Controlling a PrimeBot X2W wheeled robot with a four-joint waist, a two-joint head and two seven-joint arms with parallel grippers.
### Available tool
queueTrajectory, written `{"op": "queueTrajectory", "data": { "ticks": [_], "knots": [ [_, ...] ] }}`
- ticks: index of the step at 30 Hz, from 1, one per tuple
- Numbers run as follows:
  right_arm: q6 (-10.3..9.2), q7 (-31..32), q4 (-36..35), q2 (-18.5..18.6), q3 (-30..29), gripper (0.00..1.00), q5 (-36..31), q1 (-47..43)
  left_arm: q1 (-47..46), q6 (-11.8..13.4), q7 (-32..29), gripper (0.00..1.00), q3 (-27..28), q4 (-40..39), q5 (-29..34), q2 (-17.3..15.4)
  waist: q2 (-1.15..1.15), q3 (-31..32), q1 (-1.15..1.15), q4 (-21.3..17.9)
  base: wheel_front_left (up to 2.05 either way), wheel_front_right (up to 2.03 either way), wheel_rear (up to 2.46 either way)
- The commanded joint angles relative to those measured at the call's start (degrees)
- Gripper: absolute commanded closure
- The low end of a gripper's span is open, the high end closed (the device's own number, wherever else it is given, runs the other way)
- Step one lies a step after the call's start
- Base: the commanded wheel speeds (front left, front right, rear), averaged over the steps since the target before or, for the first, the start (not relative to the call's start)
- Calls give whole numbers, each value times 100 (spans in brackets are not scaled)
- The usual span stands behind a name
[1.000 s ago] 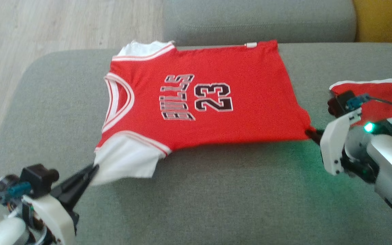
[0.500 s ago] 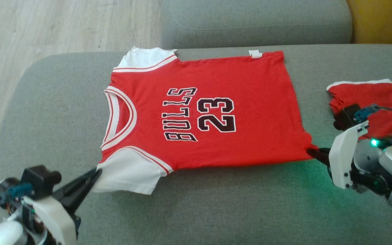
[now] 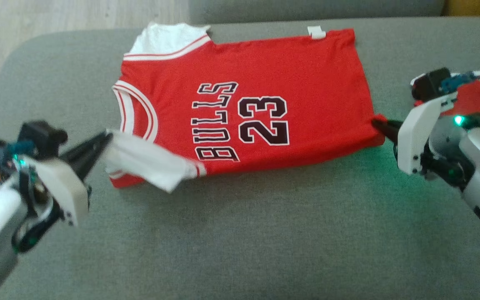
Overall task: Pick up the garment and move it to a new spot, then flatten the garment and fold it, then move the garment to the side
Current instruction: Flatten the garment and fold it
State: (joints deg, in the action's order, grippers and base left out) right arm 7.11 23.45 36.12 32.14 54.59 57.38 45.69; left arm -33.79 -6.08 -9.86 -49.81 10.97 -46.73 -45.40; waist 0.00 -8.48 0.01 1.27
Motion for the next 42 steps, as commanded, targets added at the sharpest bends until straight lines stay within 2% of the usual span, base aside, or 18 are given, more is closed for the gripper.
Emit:
{"op": "queueTrajectory", "data": {
  "ticks": [1, 6, 21, 22, 23, 24, 28, 31, 33, 34, 38, 42],
  "knots": [
    [37, -98, 53, -26, -96, 100, -111, 234, -578, -44, -34, 100, 297, 127, 58, -145, 0, -193, -1, -42, 0, 0, 0],
    [37, -215, 437, -278, -81, 100, -291, 555, -1158, -116, -100, 100, 163, 829, 66, 70, 0, -452, -1, -159, 0, 0, 0],
    [37, -653, 1036, -733, 54, 100, -318, 1081, -2061, -139, 202, 100, -644, 1903, -206, 405, 0, -887, -1, -326, 0, 0, 0],
    [37, -806, 1060, -752, 25, 55, -331, 1130, -2126, -139, 278, 100, -641, 2007, -224, 443, 0, -905, -1, -326, 0, 0, 0],
    [37, -966, 1107, -781, -37, 0, -315, 1171, -2202, -140, 405, 21, -612, 2130, -205, 489, 0, -921, -1, -326, 0, 0, 0],
    [37, -1148, 1128, -810, -87, 0, -308, 1217, -2286, -108, 586, 0, -560, 2265, -162, 548, 0, -936, -1, -324, 0, 0, 0],
    [37, -1930, 1265, -902, -330, 0, -247, 1335, -2523, 239, 1498, 0, -284, 2734, -40, 903, 0, -935, -1, -309, 0, 0, 0],
    [37, -2591, 1307, -1028, -547, 0, -162, 1347, -2568, 407, 2172, 0, -55, 2912, -59, 1147, 0, -863, -1, -308, 0, 0, 0],
    [37, -3093, 1282, -1131, -712, 0, -109, 1323, -2519, 481, 2390, 0, 185, 2908, -146, 1267, 0, -788, -1, -316, 0, 0, 0],
    [37, -3527, 1231, -1237, -870, 0, -80, 1258, -2411, 615, 2471, 0, 542, 2757, -209, 1348, 0, -699, -1, -325, 0, 0, 0],
    [37, -3832, 1046, -1476, -1360, 0, -356, 998, -1782, 976, 2483, 0, 1764, 1614, 176, 1498, 0, -525, -1, -341, 0, 0, 0],
    [37, -3842, 291, -1765, -2665, 0, -1500, 258, -587, 1244, 2484, 0, 2725, 455, 812, 1853, 0, -371, -1, -342, 0, 0, 0]
  ]
}}
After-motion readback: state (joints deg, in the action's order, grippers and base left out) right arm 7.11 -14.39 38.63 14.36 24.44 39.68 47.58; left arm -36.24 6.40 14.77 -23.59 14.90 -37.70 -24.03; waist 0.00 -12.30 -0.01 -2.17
